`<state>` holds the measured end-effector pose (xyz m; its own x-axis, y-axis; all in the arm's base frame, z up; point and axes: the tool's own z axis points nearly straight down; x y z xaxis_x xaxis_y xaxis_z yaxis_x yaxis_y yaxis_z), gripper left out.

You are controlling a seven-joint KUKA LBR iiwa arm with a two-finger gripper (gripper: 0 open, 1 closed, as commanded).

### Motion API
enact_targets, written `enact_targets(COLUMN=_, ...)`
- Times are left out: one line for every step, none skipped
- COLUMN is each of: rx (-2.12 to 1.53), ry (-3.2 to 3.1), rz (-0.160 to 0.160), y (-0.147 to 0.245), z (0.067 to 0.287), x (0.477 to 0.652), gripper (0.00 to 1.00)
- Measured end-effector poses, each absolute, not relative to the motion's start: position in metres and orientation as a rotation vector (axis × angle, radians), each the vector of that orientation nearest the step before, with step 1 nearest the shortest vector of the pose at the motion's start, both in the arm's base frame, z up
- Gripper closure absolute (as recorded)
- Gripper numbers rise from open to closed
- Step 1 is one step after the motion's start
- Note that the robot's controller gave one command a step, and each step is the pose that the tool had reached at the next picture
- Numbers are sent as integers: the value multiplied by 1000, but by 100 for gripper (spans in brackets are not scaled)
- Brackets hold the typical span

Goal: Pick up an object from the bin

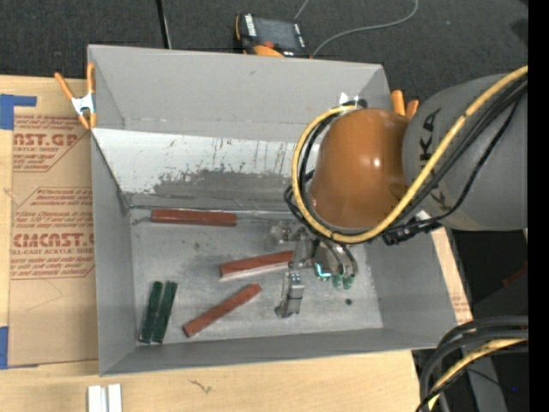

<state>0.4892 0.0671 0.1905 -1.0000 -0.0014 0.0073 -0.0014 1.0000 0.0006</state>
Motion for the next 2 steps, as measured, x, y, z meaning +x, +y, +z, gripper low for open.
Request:
enact_targets(rx=355, ry=-3118, rz=-1, y=101, z=66, x=533, gripper=0)
enact_targets(rx=429, ry=-3109, rz=-1, y=95, z=69, x=501, gripper=0)
